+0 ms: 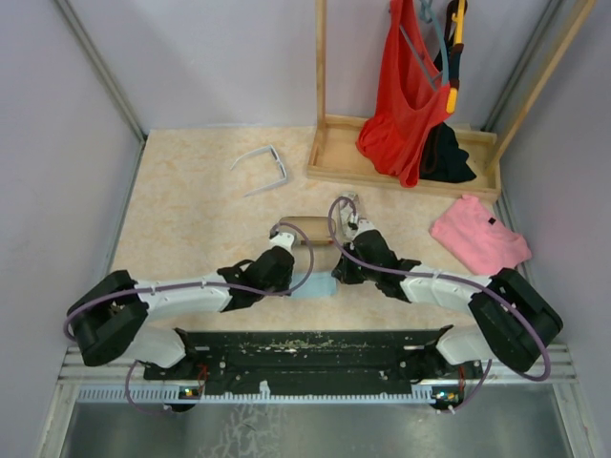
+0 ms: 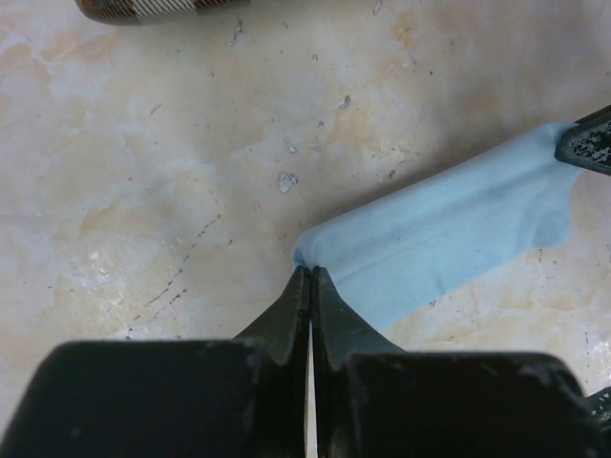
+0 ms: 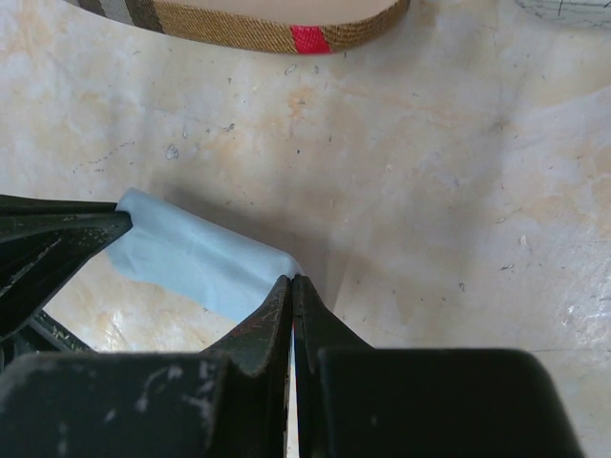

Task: Organize the sunglasses
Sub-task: Pick up the glasses cleaning cloth from the center of the board, then place the glasses cleaning cloth in the sunglasses case.

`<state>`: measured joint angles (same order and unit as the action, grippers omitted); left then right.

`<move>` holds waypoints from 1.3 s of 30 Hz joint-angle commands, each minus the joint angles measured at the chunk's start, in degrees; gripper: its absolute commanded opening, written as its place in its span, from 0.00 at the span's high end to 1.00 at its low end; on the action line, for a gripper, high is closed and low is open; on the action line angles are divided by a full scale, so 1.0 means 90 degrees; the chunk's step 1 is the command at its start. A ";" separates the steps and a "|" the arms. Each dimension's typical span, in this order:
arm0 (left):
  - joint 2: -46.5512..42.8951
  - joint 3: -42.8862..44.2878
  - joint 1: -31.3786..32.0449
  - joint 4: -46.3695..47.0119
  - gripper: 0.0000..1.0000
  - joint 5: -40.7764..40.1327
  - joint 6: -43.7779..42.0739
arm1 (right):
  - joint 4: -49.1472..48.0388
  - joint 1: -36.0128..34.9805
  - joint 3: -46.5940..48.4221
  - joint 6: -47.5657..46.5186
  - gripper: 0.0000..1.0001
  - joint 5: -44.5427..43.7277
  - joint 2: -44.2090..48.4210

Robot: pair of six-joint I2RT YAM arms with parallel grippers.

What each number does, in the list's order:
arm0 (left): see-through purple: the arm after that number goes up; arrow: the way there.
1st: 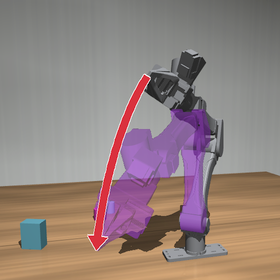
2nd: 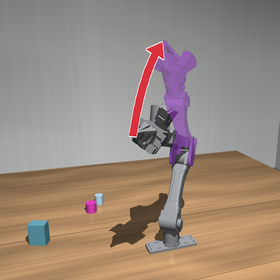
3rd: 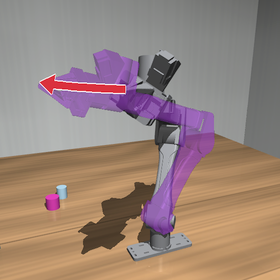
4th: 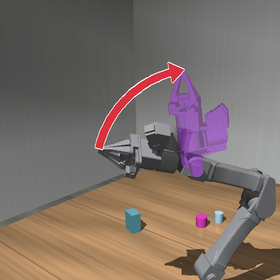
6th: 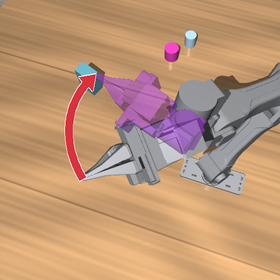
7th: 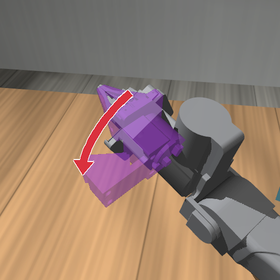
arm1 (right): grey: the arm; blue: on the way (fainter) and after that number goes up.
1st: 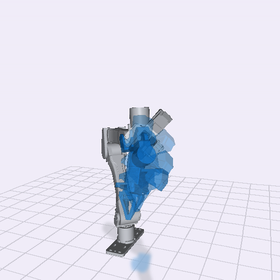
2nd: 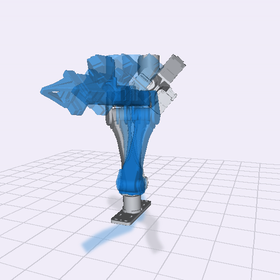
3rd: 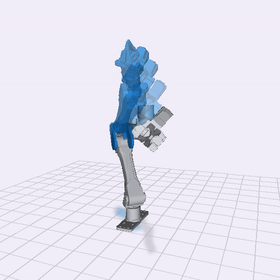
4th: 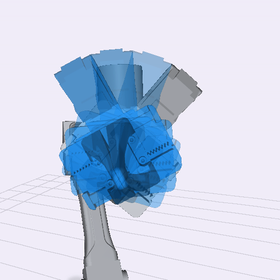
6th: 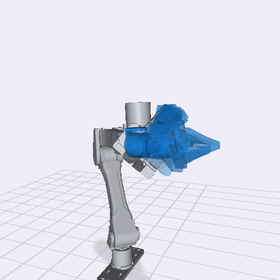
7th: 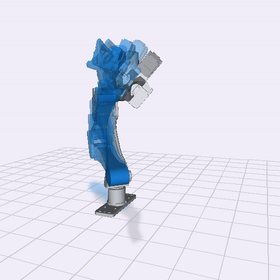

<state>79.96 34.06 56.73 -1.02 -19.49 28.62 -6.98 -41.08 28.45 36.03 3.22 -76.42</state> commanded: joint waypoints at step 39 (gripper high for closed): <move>0.0545 0.1305 -0.1474 0.1688 0.99 0.0369 -0.1777 | -0.0395 0.0644 0.2370 -0.0838 1.00 -0.0661 -0.1238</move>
<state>82.39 43.31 44.62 10.26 -18.09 14.76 -7.46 -36.53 46.00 29.67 -3.36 -85.73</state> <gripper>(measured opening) 0.015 0.004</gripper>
